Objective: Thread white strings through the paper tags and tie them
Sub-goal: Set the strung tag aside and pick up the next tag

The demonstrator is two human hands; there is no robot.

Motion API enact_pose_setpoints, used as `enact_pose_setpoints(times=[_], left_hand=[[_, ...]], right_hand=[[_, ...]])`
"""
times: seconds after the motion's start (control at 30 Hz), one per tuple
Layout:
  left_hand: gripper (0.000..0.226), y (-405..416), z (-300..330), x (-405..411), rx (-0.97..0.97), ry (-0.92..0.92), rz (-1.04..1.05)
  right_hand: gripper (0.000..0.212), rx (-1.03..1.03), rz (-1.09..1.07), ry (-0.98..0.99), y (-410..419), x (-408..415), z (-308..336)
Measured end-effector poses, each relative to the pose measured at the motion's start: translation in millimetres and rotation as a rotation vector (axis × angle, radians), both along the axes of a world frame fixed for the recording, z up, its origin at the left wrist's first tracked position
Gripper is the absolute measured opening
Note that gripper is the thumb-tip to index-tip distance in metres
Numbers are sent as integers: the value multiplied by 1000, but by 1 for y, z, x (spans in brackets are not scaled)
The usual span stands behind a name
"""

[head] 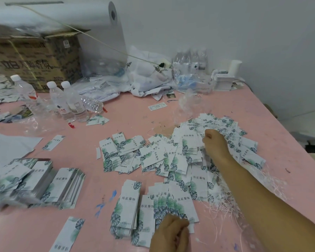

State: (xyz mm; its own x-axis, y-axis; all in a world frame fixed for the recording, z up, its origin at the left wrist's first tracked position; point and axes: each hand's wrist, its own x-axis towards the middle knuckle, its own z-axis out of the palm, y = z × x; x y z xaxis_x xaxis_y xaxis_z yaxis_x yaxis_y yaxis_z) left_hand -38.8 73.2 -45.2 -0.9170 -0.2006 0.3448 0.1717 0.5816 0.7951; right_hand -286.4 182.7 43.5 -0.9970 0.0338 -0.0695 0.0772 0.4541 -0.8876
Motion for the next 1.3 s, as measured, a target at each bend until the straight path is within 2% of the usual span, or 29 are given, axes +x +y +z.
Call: enact_pose_setpoints(times=[0.13, 0.2, 0.3, 0.37, 0.47, 0.53, 0.6, 0.7, 0.8, 0.87, 1.0, 1.07, 1.1, 1.17, 1.3], left_hand=[[27, -2, -14, 1, 42, 5, 51], [28, -3, -20, 2, 35, 35, 62], [24, -3, -21, 1, 35, 83, 94], [14, -2, -19, 2, 38, 116, 95], [16, -3, -13, 6, 76, 154, 108], [16, -1, -9, 7, 120, 173, 140], [18, 1, -8, 8, 177, 172, 197], [33, -1, -10, 7, 223, 132, 253], [36, -3, -14, 6, 265, 114, 282], [34, -3, -16, 7, 287, 94, 304], [31, -2, -19, 7, 301, 75, 293], [32, -3, -18, 7, 295, 67, 285], [34, -3, -18, 8, 290, 59, 280], [43, -2, -18, 8, 293, 33, 272], [53, 1, -15, 10, 337, 13, 253]], right_hand=[[31, -56, 29, 98, 9, 40, -19], [26, -105, 53, 140, 12, 75, -33], [25, -121, 91, 79, 16, 136, -64], [28, -65, 118, 60, 15, 168, -81], [36, 18, 182, 149, 8, 186, -84], [33, 81, 224, 208, 3, 181, -76], [29, 194, 278, 166, 0, 172, -67], [61, 473, 464, 65, 4, 164, -64], [78, 524, 657, 31, 9, 171, -69], [78, 545, 691, 93, 16, 175, -76], [63, 597, 648, 265, 23, 186, -79], [35, 600, 588, 494, 20, 193, -79], [39, 622, 553, 541, 18, 194, -74], [67, 623, 519, 620, 22, 194, -78], [64, 530, 455, 652, 26, 197, -79]])
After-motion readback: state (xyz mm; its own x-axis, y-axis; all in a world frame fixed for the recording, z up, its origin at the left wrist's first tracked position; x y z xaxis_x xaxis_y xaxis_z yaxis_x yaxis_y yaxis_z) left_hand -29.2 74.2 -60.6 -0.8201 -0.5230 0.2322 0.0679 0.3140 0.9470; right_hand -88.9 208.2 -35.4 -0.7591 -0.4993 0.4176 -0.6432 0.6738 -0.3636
